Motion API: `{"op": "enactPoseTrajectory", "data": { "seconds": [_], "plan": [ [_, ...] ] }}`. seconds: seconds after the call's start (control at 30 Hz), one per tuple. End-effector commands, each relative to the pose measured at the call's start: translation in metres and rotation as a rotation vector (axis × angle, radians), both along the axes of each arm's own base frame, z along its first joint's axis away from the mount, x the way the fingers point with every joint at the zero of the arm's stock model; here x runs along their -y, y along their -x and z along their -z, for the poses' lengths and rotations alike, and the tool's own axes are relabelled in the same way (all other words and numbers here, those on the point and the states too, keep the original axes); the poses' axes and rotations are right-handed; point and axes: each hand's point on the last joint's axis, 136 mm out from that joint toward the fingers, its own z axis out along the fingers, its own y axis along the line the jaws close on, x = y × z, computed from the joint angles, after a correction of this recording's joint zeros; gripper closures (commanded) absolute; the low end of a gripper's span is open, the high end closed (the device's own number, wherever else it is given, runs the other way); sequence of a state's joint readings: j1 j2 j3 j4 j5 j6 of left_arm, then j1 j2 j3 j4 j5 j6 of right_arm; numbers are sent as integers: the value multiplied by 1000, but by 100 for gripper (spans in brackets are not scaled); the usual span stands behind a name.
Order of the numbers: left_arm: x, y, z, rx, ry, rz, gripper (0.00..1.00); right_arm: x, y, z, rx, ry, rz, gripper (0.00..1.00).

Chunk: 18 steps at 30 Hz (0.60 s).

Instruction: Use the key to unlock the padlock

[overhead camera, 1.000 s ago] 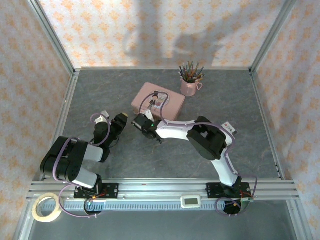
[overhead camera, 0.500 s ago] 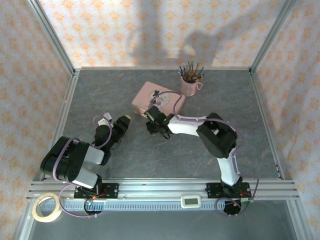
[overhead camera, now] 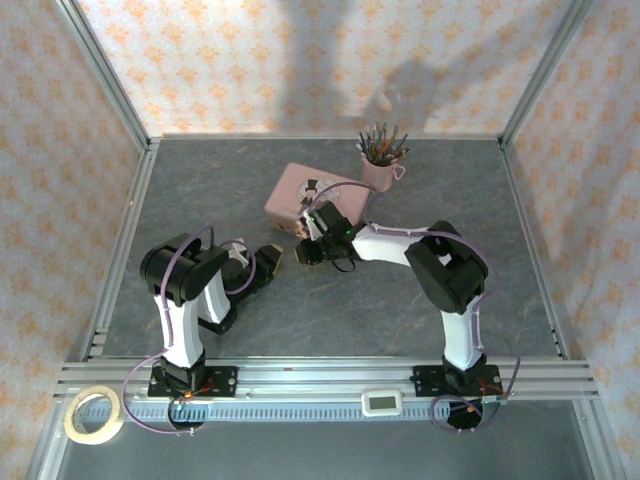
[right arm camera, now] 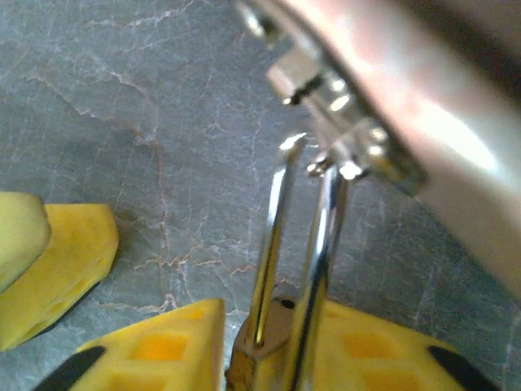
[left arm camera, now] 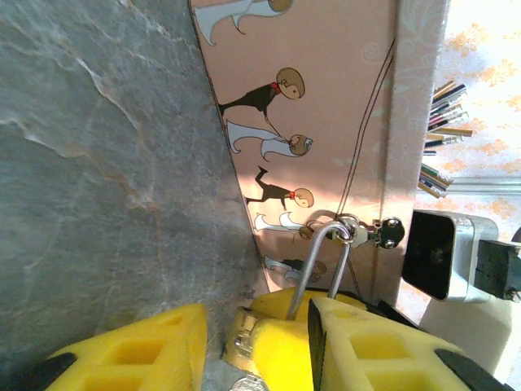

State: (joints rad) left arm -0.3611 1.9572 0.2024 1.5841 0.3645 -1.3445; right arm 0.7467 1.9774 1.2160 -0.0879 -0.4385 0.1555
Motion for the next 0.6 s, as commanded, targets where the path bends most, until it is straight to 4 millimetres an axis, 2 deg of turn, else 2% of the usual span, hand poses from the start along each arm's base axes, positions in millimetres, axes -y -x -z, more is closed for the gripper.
{"op": "enactPoseTrajectory", "data": {
  "seconds": [0.0,0.17,0.27,0.5,0.57],
  "plan": [
    [4,-7,-56,218,92,-16,64,7,6,4,-24,23,12,64],
    [3,-6,-54,213,82,-14,64,22,-2,6,23,96,98,62],
    [4,-7,-56,219,88,-12,64,27,-4,4,49,132,130,66],
    [4,-7,-56,211,68,-13,64,30,11,4,43,121,122,88],
    [5,-7,-57,208,67,-11,64,27,12,0,56,87,93,97]
  ]
}}
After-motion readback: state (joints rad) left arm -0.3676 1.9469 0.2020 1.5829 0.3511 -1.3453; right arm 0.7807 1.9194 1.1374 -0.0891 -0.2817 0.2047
